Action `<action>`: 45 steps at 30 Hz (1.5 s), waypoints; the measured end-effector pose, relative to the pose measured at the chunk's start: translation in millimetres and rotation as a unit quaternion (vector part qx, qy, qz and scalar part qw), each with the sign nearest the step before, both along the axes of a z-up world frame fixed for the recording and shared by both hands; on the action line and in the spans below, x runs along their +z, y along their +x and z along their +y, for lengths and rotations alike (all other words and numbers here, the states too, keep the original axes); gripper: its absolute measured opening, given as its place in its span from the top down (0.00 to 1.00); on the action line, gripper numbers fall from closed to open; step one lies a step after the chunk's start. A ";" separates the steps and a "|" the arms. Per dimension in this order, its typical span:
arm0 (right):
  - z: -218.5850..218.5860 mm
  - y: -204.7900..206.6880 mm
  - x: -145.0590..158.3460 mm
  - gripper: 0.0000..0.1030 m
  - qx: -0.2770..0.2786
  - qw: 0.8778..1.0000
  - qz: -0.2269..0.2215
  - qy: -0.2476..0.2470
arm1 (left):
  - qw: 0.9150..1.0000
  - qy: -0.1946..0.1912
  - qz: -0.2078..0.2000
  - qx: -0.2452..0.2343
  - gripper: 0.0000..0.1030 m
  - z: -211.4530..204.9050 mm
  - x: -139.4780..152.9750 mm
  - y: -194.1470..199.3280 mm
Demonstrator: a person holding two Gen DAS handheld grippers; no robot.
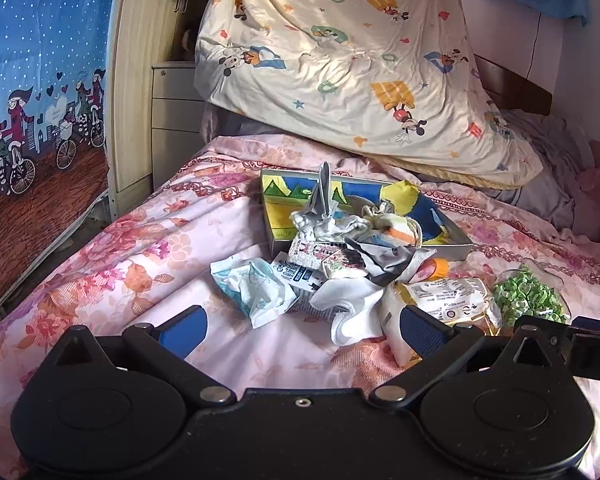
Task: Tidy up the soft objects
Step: 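Move both tools over the pile toward the blue-white packet and white cloth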
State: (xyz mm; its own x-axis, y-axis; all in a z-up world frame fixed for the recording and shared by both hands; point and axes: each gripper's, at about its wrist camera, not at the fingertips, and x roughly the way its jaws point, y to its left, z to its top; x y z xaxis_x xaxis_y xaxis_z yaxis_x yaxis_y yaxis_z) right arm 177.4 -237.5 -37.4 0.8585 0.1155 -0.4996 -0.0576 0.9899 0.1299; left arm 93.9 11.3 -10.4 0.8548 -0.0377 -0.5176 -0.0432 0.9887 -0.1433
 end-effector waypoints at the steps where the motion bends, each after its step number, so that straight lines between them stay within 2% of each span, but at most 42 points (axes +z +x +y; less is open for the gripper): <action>1: 0.8 0.5 -0.9 0.00 0.001 1.000 0.001 -0.001 | 1.000 0.000 0.002 0.000 0.01 0.3 -0.5 0.2; 27: 16.6 13.4 -18.2 0.00 0.044 0.998 0.023 -0.042 | 0.997 -0.010 0.054 0.045 0.01 10.2 -12.4 6.7; 38: 25.6 13.1 -18.5 0.00 0.059 0.997 0.023 -0.051 | 0.993 -0.041 0.078 0.080 0.01 24.2 -14.1 9.1; 45: 27.6 17.1 -9.4 0.00 0.076 0.995 0.029 -0.052 | 0.990 -0.061 0.077 0.098 0.01 35.4 2.1 9.9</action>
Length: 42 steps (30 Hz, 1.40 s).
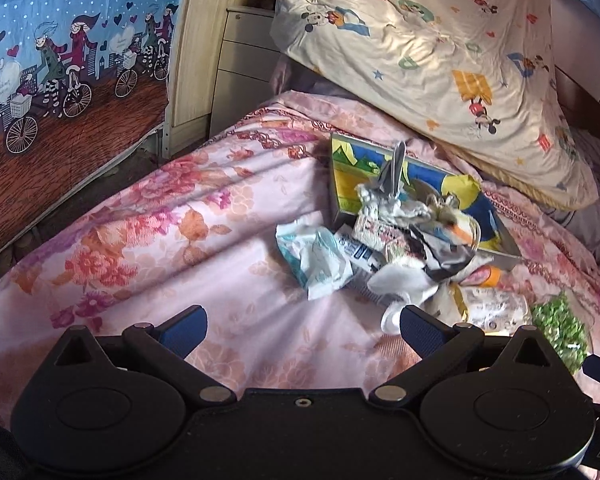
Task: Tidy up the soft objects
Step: 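Move both tools over the pile toward the blue-white packet and white cloth, then grasp the blue-white printed packet with the left tool while the right tool grasps the white cloth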
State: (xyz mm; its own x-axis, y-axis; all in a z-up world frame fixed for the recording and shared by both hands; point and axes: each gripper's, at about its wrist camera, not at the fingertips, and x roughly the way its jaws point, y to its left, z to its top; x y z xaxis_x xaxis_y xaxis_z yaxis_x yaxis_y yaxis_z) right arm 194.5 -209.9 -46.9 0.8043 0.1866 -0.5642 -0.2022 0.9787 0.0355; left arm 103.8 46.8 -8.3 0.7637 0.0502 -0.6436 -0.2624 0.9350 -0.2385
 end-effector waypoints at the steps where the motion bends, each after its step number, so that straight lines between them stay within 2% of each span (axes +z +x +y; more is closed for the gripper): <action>1: 1.0 0.8 2.8 0.00 0.003 1.000 -0.001 -0.002 | 1.000 -0.003 0.002 0.000 0.01 1.3 1.6 1.0; 6: 10.7 9.7 14.2 0.00 0.034 0.999 -0.008 -0.020 | 0.999 -0.022 0.026 -0.019 0.01 7.1 10.9 8.8; 15: 47.0 41.0 17.3 0.00 0.102 0.989 -0.043 -0.094 | 0.995 0.055 0.032 -0.076 0.01 8.5 28.4 52.5; 20: 69.9 58.8 7.6 0.01 0.113 0.985 -0.062 -0.112 | 0.993 0.054 0.049 -0.097 0.01 9.9 16.8 87.4; 24: 85.5 66.2 -5.1 0.01 0.133 0.980 -0.067 -0.133 | 0.992 0.021 0.079 -0.091 0.01 15.9 -7.4 112.1; 28: 98.5 72.3 -14.7 0.01 0.152 0.971 -0.078 -0.165 | 0.991 -0.036 0.089 -0.091 0.01 29.5 -32.3 123.4; 30: 105.0 76.1 -20.4 0.01 0.161 0.968 -0.079 -0.174 | 0.991 -0.063 0.095 -0.074 0.01 36.2 -41.1 127.4; 34: 114.1 80.7 -33.4 0.03 0.179 0.965 -0.074 -0.175 | 0.986 -0.116 0.105 -0.057 0.01 45.1 -55.4 138.7; 36: 117.8 81.4 -39.8 0.14 0.184 0.963 -0.068 -0.184 | 0.982 -0.141 0.111 -0.059 0.03 47.3 -62.0 142.1; 38: 121.4 83.2 -46.6 0.21 0.186 0.961 -0.060 -0.194 | 0.979 -0.156 0.113 -0.069 0.08 47.7 -66.6 144.5; 42: 123.2 90.5 -52.3 0.30 0.176 0.962 -0.053 -0.203 | 0.977 -0.162 0.115 -0.075 0.15 44.0 -72.5 148.2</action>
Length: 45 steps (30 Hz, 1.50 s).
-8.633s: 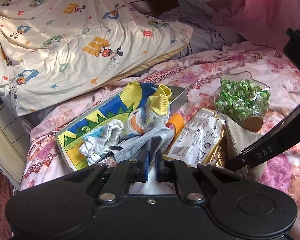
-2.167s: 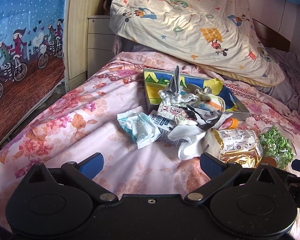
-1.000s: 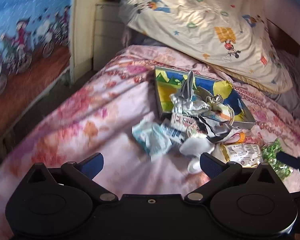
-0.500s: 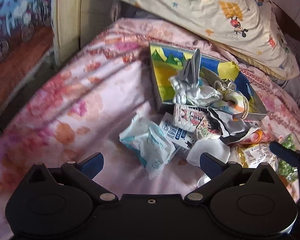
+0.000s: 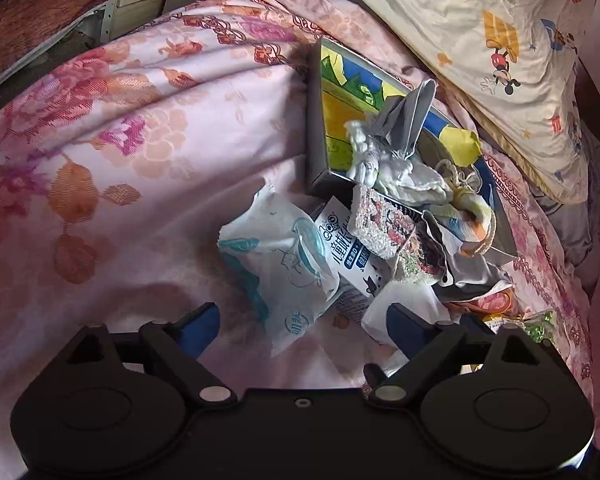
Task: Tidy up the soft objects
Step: 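Grasp the blue-white printed packet with the left tool while the right tool grasps the white cloth, then carry the packet and white cloth with both tools into the dinosaur box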
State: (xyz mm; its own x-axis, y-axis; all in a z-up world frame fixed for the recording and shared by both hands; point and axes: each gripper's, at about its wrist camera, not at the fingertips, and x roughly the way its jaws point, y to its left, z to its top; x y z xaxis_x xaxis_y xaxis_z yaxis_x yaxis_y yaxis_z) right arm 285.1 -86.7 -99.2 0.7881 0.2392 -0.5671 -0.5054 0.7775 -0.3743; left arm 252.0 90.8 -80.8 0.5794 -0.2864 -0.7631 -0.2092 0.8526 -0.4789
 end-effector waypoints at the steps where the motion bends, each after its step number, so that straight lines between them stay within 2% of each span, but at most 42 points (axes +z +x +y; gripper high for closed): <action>1: -2.2 0.7 1.0 0.32 -0.003 1.000 0.000 0.000 | 1.000 -0.003 0.002 0.000 0.18 -0.3 -1.8 0.2; 5: -2.9 11.3 -5.8 0.38 -0.010 1.000 0.003 0.002 | 1.000 -0.006 0.015 -0.005 0.32 -1.7 -10.4 2.0; 9: -2.1 9.2 -6.9 0.49 -0.014 1.000 0.012 -0.001 | 1.000 0.010 0.013 -0.015 0.54 -4.4 -12.2 3.1; 13: -5.8 14.7 -9.5 0.58 -0.023 0.999 0.025 0.011 | 1.000 0.016 0.014 -0.009 0.66 -1.5 -13.5 4.3; 15: -7.8 15.8 -9.0 0.72 -0.027 0.999 0.032 0.019 | 1.000 0.014 0.010 -0.007 0.67 -0.1 -13.6 3.6; 19: -10.2 17.4 -7.0 0.82 -0.035 0.998 0.044 0.034 | 0.999 0.038 0.022 -0.010 0.69 -2.0 -7.3 1.2; 24: -17.3 24.1 -2.1 0.94 -0.044 0.996 0.049 0.053 | 0.999 0.034 0.014 -0.010 0.70 -3.3 0.5 -3.6; 30: -21.6 19.6 8.6 0.97 -0.043 0.995 0.047 0.077 | 0.999 0.050 -0.015 -0.016 0.70 -7.5 17.0 -14.9; 36: -26.9 9.1 27.2 0.97 -0.039 0.993 0.033 0.111 | 0.994 0.086 -0.061 -0.022 0.70 -10.0 37.5 -24.6; 45: -50.3 7.0 68.8 0.97 -0.046 0.977 0.049 0.205 | 0.985 0.129 -0.116 -0.027 0.70 -17.3 54.8 -27.2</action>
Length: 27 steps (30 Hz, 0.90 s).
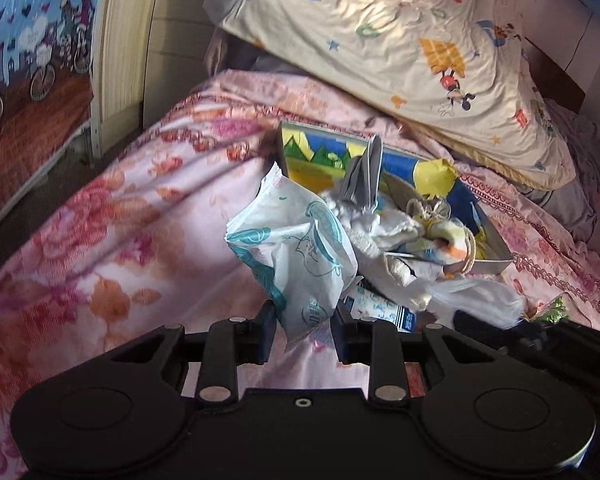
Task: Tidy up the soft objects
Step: 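Carry the packet and white cloth with both tools into the dinosaur box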
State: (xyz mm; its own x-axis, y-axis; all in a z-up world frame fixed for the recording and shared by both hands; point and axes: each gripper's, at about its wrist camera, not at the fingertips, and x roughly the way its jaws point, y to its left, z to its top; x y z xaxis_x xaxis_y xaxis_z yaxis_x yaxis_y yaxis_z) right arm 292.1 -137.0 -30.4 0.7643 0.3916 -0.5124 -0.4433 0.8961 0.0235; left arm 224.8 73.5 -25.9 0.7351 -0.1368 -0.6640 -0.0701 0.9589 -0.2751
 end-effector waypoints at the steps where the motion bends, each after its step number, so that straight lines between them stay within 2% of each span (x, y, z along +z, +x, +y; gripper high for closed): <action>1: -2.1 0.2 3.9 0.97 -0.001 1.000 0.003 0.011 | 1.000 0.003 -0.005 -0.001 0.70 -1.0 1.8 0.3; 9: -30.2 6.9 32.0 0.97 -0.011 0.997 -0.007 0.077 | 0.999 0.011 -0.047 -0.018 0.70 -8.3 20.4 -5.6; 14: -44.4 8.6 49.7 0.97 -0.020 0.995 -0.030 0.089 | 0.997 0.025 -0.060 -0.029 0.70 -15.3 39.1 7.6; 19: -62.4 25.5 66.9 0.97 -0.052 0.994 -0.043 0.086 | 0.996 0.028 -0.069 -0.050 0.70 -30.9 44.5 53.8; 25: -78.8 75.4 79.4 0.97 -0.082 0.990 -0.052 0.100 | 0.997 0.001 -0.061 -0.052 0.70 -36.6 21.9 106.8; 27: -82.8 94.8 75.1 0.97 -0.092 0.989 -0.044 0.106 | 0.996 -0.024 -0.058 -0.062 0.70 -32.7 11.0 120.8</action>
